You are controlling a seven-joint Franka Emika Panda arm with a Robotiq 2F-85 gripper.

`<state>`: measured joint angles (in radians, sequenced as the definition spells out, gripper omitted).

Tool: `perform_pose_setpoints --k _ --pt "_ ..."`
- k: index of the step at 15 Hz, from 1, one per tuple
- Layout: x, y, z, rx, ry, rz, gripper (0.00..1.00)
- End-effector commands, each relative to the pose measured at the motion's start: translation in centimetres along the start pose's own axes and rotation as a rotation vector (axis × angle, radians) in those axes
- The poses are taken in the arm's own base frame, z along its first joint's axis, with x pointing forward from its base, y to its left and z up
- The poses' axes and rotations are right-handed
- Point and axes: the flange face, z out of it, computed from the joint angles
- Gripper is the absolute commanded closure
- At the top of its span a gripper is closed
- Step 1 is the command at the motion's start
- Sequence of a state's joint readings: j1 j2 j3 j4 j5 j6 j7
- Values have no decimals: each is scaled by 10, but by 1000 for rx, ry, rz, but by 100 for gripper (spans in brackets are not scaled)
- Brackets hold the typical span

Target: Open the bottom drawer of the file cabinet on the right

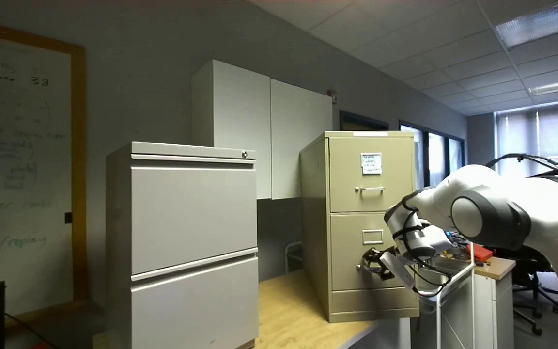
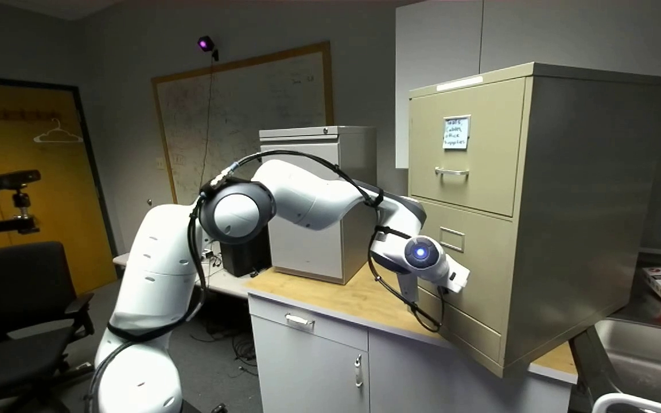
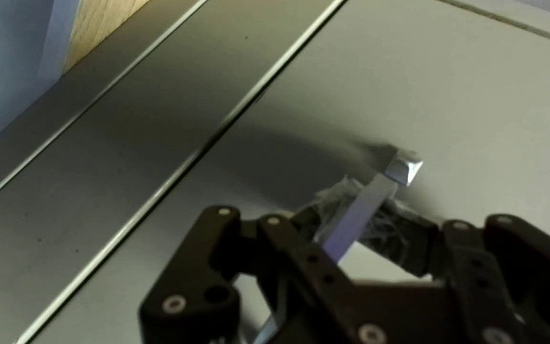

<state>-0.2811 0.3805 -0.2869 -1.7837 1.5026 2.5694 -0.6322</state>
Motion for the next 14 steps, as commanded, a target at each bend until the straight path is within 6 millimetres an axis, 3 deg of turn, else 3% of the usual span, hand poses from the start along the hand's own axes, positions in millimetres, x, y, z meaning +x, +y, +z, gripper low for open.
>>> perform_pose_setpoints --k 1,14 --pt "-52 4 -20 -20 -115 -100 98" --pt "-58 16 -21 33 -158 -57 98"
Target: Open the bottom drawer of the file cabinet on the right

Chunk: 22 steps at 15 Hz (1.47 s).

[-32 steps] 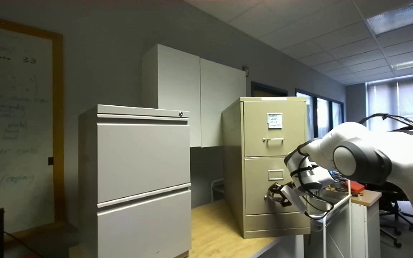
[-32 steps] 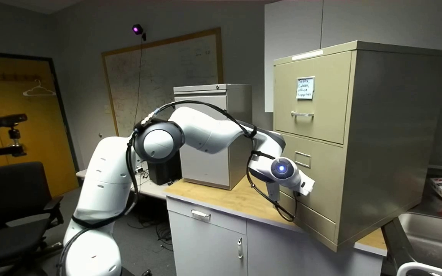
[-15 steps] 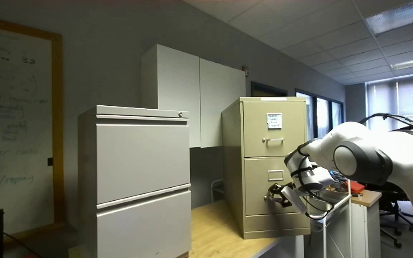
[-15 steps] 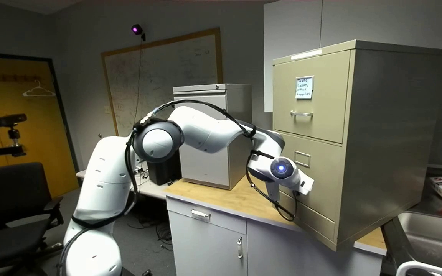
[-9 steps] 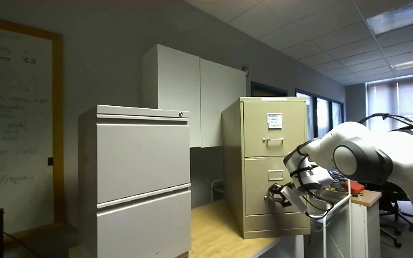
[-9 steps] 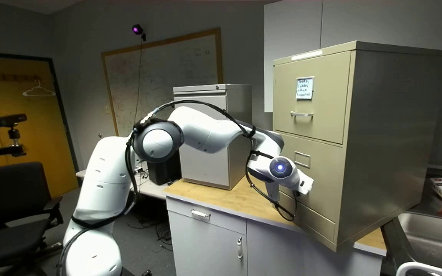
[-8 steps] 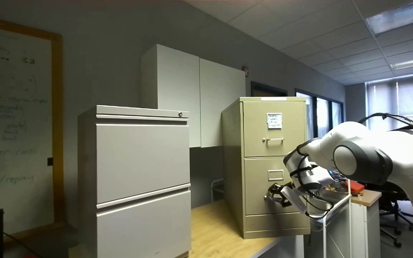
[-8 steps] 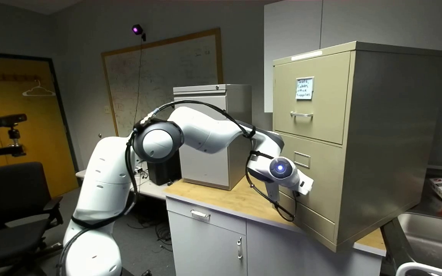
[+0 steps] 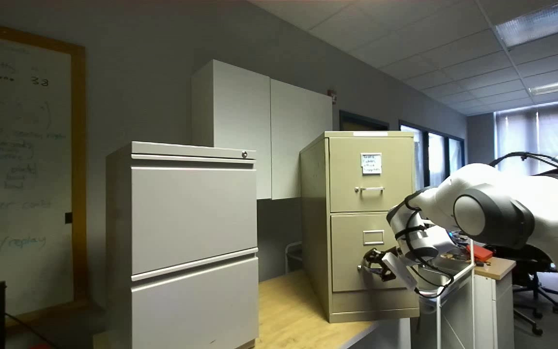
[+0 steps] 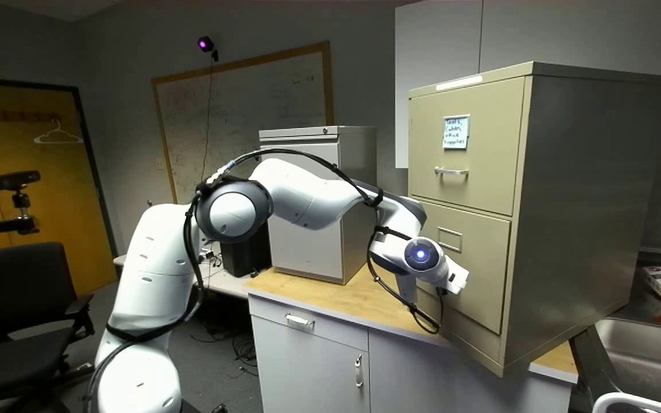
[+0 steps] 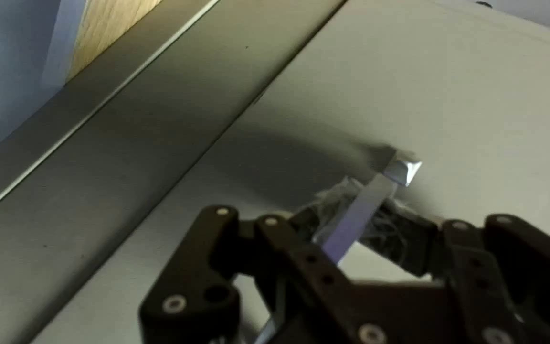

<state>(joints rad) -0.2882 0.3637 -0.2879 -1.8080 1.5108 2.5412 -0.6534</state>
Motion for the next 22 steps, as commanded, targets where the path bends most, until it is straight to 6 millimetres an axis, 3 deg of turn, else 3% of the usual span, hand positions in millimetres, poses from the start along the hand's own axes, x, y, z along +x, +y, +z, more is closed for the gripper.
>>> perform_pose_setpoints --k 1,8,22 --pt "-57 11 -21 8 -146 -70 98" --pt "-96 23 -64 -21 -208 -82 98" --pt "-221 58 -167 14 -284 -81 98"
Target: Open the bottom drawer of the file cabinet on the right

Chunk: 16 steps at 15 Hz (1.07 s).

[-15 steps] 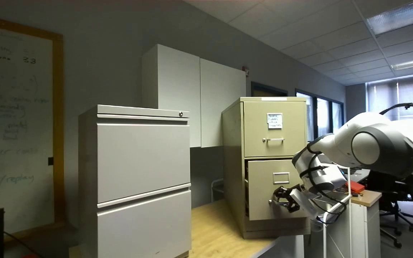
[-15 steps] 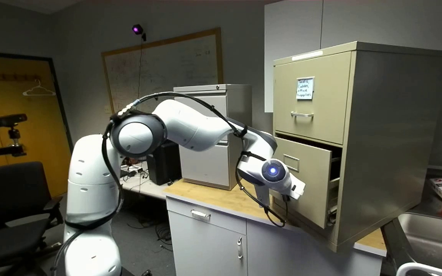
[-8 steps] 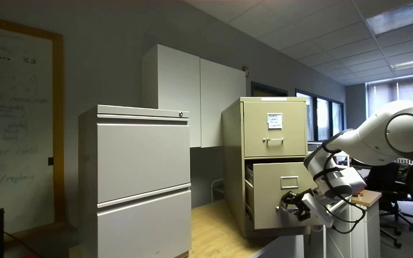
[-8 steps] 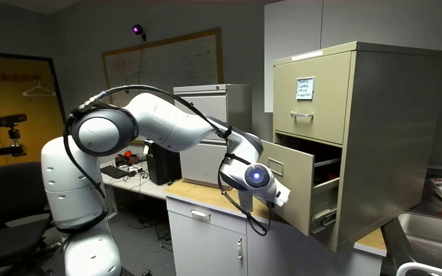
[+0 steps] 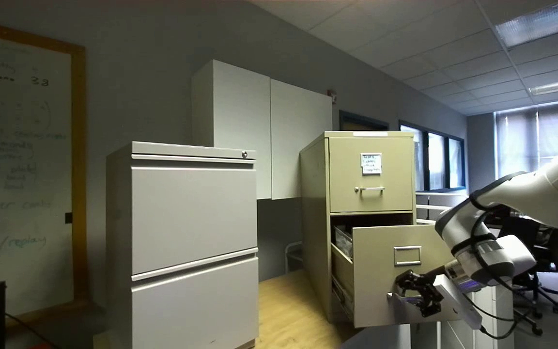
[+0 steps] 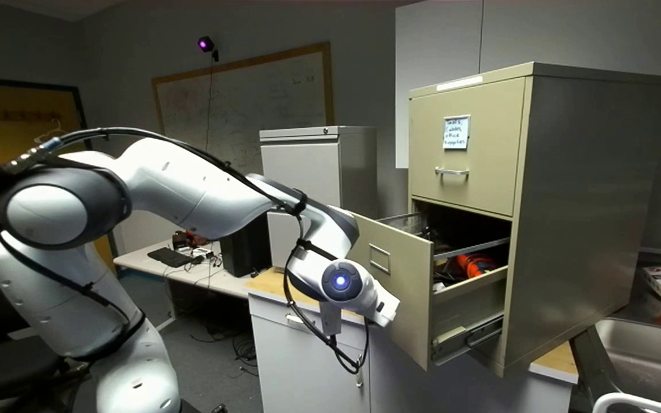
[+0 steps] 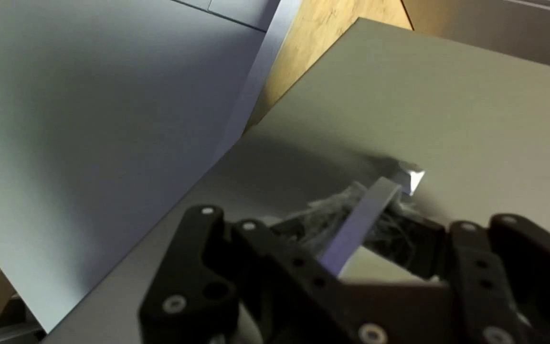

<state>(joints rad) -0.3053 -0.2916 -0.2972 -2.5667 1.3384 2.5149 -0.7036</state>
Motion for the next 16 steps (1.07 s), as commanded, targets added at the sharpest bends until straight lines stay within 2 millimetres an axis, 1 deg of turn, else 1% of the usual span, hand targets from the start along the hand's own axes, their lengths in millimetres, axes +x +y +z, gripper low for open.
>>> perform_pose_setpoints --k 1,5,6,7,8,14,15,16 --pt "-76 16 -3 -2 -120 -96 98" --pt "-116 25 -25 -2 -105 -111 98" --pt "-77 12 -9 10 -104 -108 98" --pt "-83 13 -13 13 -103 -107 98" --pt "-84 13 -15 14 -103 -107 98" --pt "-79 11 -12 1 -111 -104 98" --pt "-79 11 -12 -2 -112 -102 66" --pt "-78 11 -12 -4 -114 -101 65"
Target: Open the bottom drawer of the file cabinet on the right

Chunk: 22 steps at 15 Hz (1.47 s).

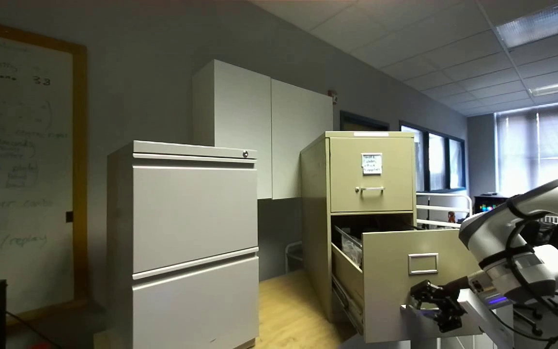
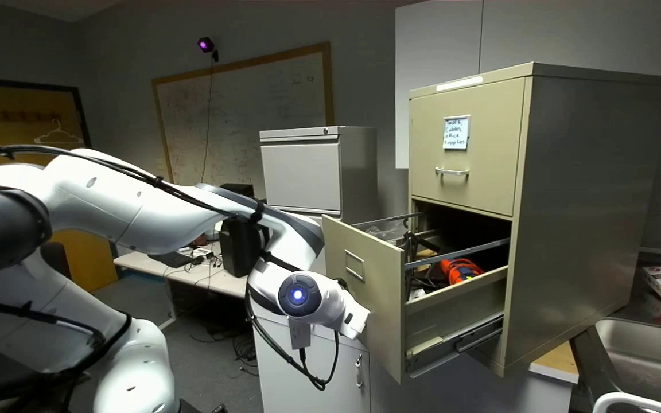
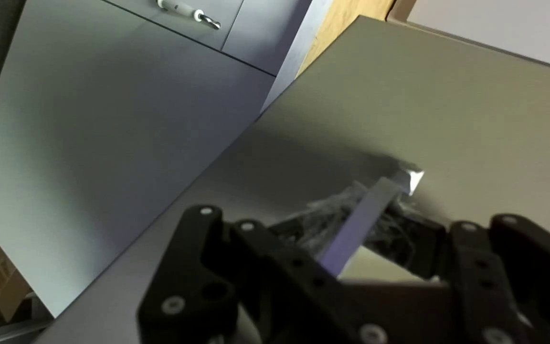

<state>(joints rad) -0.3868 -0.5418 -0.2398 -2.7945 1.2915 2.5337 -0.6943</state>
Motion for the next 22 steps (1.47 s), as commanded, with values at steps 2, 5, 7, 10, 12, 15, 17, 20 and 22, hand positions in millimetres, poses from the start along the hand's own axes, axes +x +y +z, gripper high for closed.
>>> perform_pose_setpoints --k 2,5,7,10,12,15,17,20,22 --pt "-17 -2 30 -27 -133 -104 52" --pt "-14 0 36 -58 -150 -144 30" --pt "-12 1 34 -75 -151 -155 15" --pt "-11 2 32 -98 -153 -172 3" --pt "-8 -1 28 -118 -141 -195 2" --pt "-3 -9 20 -149 -74 -240 0" --pt "-3 -14 18 -165 -48 -254 0" --pt "-2 -22 13 -183 3 -287 0" --pt "-3 -26 11 -197 43 -298 0"
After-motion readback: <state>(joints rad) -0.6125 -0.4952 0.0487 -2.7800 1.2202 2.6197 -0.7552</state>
